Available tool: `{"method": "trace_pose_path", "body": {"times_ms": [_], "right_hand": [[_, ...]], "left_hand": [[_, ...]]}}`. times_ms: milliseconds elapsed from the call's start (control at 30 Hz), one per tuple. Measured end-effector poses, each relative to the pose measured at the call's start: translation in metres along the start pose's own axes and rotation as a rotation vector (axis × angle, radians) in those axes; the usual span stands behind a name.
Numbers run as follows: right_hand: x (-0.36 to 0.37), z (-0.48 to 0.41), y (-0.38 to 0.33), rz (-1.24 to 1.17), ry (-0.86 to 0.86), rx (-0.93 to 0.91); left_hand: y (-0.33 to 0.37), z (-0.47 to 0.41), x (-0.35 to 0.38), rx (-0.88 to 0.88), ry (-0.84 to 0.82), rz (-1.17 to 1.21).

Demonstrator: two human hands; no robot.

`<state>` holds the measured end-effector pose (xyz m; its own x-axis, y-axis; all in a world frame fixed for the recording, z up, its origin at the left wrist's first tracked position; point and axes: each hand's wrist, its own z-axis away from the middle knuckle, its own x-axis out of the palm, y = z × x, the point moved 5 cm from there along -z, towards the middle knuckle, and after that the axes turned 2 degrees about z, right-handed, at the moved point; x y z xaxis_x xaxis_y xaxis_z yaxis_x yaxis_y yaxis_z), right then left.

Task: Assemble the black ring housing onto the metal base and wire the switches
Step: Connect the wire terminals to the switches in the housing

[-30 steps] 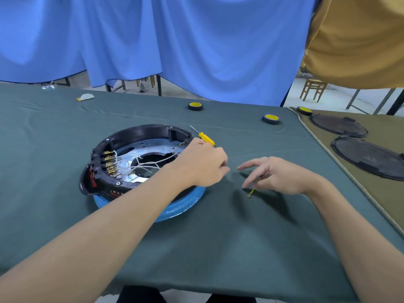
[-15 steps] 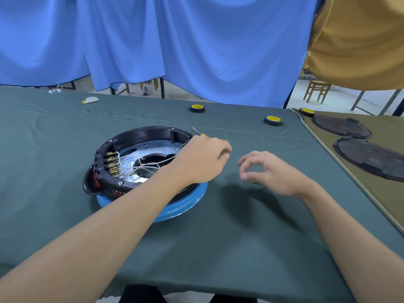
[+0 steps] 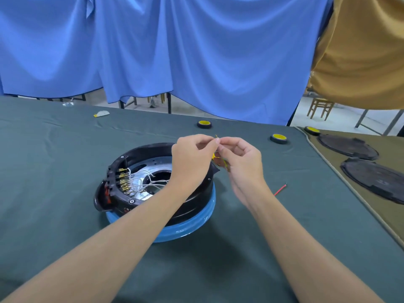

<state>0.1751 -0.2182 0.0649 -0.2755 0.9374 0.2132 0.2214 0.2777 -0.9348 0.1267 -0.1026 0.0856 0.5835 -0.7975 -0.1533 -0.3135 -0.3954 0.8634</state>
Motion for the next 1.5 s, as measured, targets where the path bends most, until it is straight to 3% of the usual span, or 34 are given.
{"method": "trace_pose_path", "body": {"times_ms": [200,367,467,600,733,933,1500], "right_hand": [[0.024,0.0,0.004,0.065,-0.059,-0.061],[0.034,0.0,0.004,0.228,-0.111,-0.119],[0.025,-0.005,0.009,0.334,0.102,-0.136],[0.014,-0.007,0.033,0.379,0.302,-0.024],[0.009,-0.002,0.052,0.318,0.334,0.042],[0.007,0.0,0.052,0.391,0.298,0.011],[0.007,-0.001,0.052,0.386,0.272,-0.017]], "left_hand": [[-0.003,-0.004,-0.015,-0.055,0.159,-0.023],[-0.002,-0.013,-0.023,-0.012,0.18,-0.142],[-0.003,-0.021,-0.029,0.011,0.12,-0.2],[-0.013,-0.028,-0.035,0.01,-0.067,-0.465],[-0.026,-0.024,-0.037,-0.088,-0.262,-0.475],[-0.037,-0.021,-0.034,-0.128,-0.418,-0.581],[-0.046,-0.025,-0.028,-0.094,-0.333,-0.786]]}}
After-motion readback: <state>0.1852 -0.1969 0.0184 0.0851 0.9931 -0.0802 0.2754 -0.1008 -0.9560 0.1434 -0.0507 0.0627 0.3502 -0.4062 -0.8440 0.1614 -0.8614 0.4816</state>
